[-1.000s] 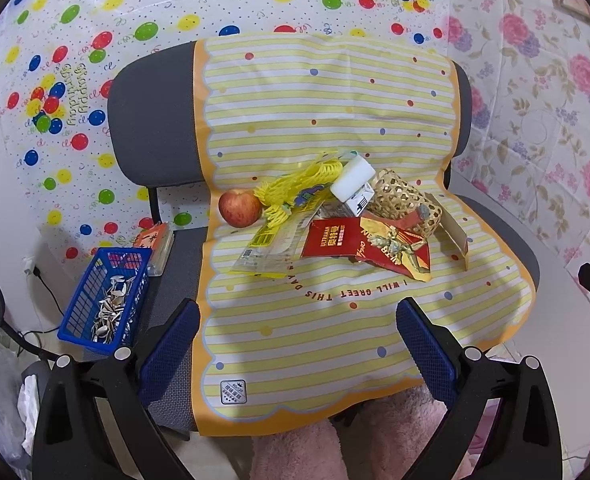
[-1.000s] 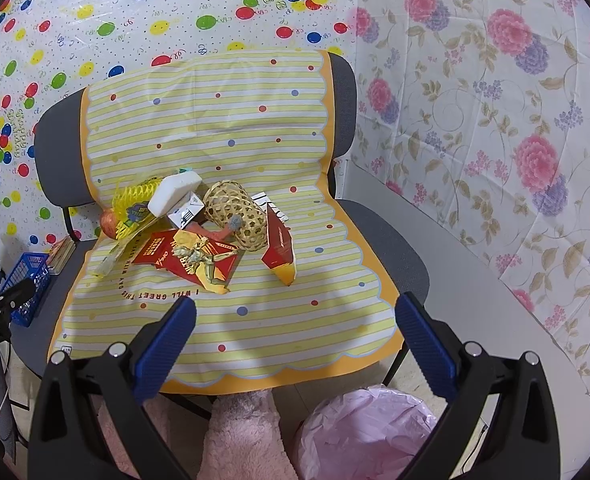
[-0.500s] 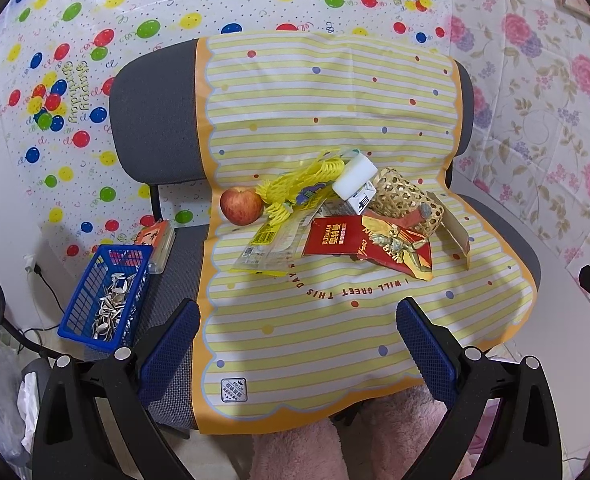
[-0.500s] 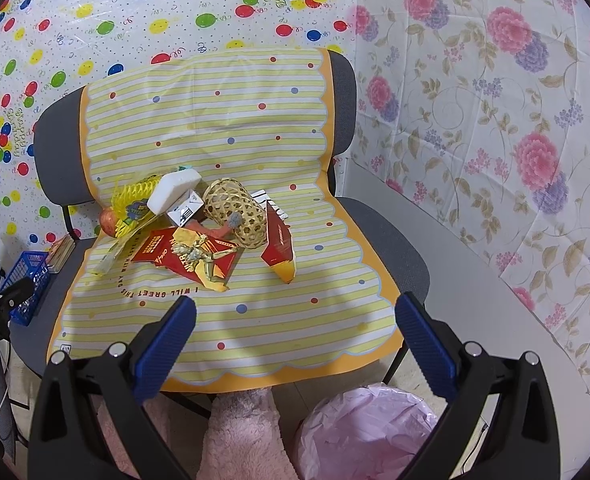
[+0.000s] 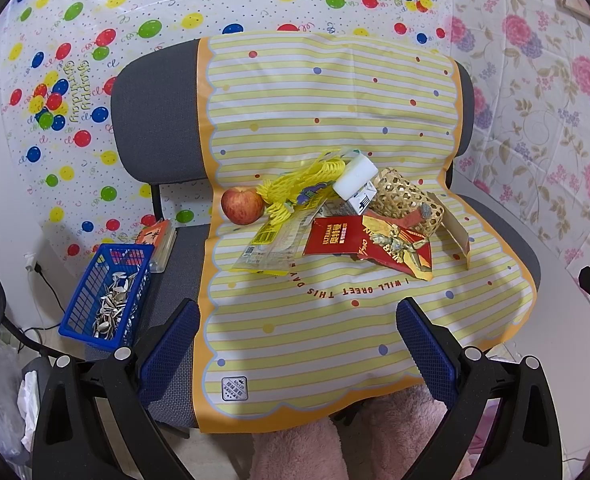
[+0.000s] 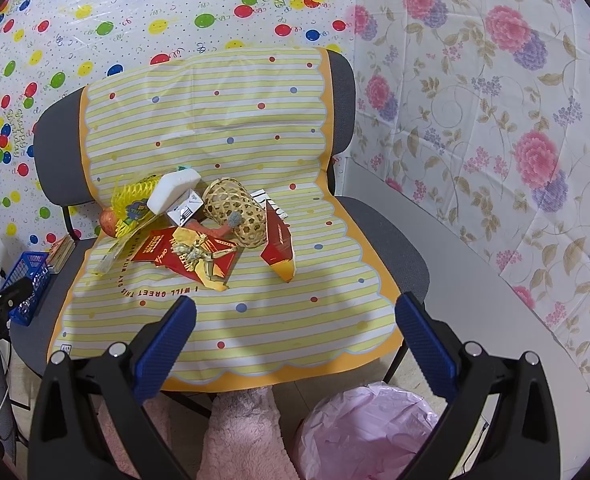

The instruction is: Collect trash

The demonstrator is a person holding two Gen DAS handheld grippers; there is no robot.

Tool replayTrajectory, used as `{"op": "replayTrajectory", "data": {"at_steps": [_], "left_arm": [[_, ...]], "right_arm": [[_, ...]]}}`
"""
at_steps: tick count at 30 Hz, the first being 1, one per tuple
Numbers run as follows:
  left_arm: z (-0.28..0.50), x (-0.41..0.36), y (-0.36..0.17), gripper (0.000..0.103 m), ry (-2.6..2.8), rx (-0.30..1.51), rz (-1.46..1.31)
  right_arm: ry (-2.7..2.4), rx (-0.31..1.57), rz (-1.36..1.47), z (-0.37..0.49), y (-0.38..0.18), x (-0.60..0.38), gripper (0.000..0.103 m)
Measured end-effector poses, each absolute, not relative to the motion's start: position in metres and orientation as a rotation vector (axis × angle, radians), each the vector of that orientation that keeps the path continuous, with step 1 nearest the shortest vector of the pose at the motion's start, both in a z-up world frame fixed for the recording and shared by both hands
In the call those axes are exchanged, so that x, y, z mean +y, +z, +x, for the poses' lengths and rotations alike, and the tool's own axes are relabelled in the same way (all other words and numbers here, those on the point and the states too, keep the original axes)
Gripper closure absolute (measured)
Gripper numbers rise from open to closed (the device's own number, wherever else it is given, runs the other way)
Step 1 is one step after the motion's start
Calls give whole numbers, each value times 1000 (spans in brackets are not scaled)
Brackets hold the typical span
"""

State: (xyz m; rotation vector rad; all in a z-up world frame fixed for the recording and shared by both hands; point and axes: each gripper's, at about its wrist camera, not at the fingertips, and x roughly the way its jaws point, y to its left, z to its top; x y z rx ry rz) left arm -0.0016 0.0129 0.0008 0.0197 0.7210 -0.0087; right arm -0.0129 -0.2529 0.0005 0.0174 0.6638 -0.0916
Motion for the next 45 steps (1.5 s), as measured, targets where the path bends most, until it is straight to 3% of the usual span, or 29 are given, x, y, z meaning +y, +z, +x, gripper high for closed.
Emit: {"op": "replayTrajectory", "data": {"at_steps": [33,45], "left_arm": [[-2,15,0,6,-3,726,21],[25,26,-21,7,-2,791,-4]], "right_arm": [[-89,666,20,-13,-6,-251,6],[-35,694,-11,37,-41,-248,6]]}}
